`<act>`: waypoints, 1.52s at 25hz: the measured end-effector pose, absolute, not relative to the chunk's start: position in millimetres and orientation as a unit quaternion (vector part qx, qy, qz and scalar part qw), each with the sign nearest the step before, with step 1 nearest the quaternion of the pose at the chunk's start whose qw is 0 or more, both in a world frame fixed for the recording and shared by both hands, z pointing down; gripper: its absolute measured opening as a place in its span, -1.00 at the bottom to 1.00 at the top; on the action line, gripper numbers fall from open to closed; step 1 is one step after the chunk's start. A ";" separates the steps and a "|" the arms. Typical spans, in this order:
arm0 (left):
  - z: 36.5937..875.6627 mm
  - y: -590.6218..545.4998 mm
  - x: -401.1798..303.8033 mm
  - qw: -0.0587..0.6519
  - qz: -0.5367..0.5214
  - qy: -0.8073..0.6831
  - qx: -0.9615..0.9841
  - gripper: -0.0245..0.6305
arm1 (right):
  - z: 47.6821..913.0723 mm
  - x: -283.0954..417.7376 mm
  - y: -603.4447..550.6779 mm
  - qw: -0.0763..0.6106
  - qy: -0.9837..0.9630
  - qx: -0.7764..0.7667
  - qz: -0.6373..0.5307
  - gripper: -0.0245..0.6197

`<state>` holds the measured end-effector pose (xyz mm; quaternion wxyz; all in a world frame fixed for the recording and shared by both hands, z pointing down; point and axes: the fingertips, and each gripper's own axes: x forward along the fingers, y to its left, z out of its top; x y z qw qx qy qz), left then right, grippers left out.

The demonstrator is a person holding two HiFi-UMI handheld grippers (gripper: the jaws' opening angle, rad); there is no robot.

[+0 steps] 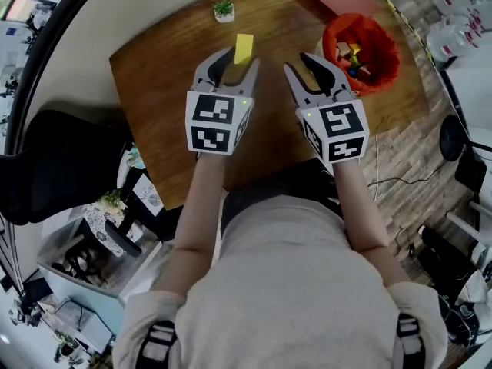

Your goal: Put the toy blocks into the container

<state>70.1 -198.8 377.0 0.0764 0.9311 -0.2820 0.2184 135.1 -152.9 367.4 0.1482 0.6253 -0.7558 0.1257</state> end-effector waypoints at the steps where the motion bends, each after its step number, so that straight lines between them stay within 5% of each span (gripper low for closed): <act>1: 372.6 -197.6 75.0 0.072 0.215 -0.276 0.934 -0.39 | 363.2 139.2 -151.4 0.147 -0.752 0.631 0.122 -0.53; 38: 330.4 -111.3 270.5 -0.020 0.198 -0.053 0.979 -0.38 | 334.7 306.9 -61.6 0.116 -0.608 0.775 0.125 -0.53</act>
